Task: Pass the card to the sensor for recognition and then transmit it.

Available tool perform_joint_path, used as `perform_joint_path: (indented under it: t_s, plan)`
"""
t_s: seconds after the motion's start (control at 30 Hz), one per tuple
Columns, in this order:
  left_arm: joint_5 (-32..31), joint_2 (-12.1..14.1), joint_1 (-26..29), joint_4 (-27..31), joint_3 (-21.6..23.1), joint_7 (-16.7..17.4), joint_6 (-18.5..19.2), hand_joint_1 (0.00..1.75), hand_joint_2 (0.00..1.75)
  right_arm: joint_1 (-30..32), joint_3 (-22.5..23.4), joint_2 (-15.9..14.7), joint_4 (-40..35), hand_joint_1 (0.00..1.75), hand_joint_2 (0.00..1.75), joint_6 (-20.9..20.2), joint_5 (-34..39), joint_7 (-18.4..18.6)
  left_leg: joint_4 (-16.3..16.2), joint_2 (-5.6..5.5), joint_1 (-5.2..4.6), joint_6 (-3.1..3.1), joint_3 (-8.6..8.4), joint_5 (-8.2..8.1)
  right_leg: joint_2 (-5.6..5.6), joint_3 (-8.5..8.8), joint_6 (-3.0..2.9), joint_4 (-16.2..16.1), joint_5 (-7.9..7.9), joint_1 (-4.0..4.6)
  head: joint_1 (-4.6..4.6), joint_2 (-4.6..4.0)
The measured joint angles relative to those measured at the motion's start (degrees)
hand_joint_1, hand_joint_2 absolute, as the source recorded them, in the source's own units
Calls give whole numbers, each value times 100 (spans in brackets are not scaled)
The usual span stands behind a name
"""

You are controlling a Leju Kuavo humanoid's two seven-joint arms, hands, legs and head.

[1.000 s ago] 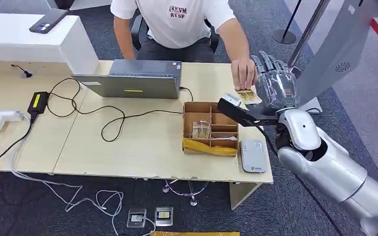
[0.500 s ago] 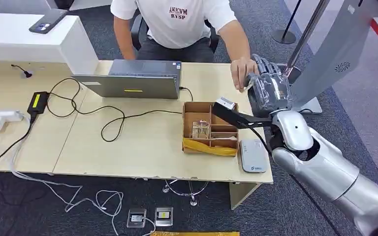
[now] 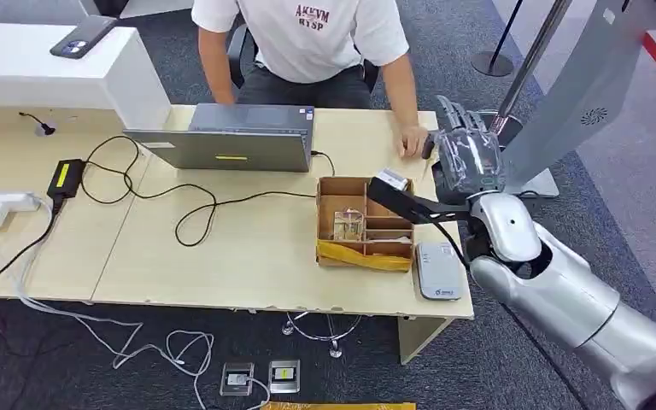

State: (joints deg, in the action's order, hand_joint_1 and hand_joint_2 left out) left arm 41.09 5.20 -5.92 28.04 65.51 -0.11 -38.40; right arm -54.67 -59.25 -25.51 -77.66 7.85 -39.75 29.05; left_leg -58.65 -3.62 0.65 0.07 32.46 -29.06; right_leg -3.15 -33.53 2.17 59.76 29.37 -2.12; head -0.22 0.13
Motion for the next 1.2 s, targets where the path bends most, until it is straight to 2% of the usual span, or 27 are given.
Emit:
perform_joint_path:
  t_s: [0.17,0.27,0.3,0.4,0.53,0.77,1.2]
  plan:
    - [59,-11,38,-4,-2,-114,0,0,0,172,33,-4,87,175,175,212,280,-68,0,3,0,-1,-1,-1,-4,-2,0,0,0,0,0,0]
    - [96,-37,65,-9,-20,-175,0,0,0,348,135,-9,196,175,175,554,563,-153,-1,4,0,-4,-3,-3,-6,-4,0,-1,0,0,0,0]
    - [96,-50,71,-11,-35,-179,0,0,0,461,201,-13,236,175,175,689,662,-175,-1,2,4,-5,-102,-3,-7,-8,-1,-1,0,4,0,0]
    - [96,-79,99,-24,-63,-188,0,0,0,857,391,-55,299,175,175,1027,844,-227,-4,2,5,-4,-96,-2,-7,-5,-3,-2,-6,4,2,0]
    - [44,-101,108,-57,-131,-188,0,0,0,1209,656,-105,387,175,175,1163,915,-291,-4,14,5,-5,-99,-3,-18,-7,-3,-2,-6,5,2,0]
    - [-46,-142,121,-68,-199,-194,0,0,0,1731,942,-205,437,175,175,1182,857,-330,-3,16,7,-6,-100,-3,-21,-6,-6,-2,-9,7,0,0]
    - [-94,-164,125,-87,-223,-190,0,0,0,2156,1191,-210,476,175,175,982,824,-334,-3,27,9,-6,-101,-3,-25,-7,-12,-2,-13,10,2,0]
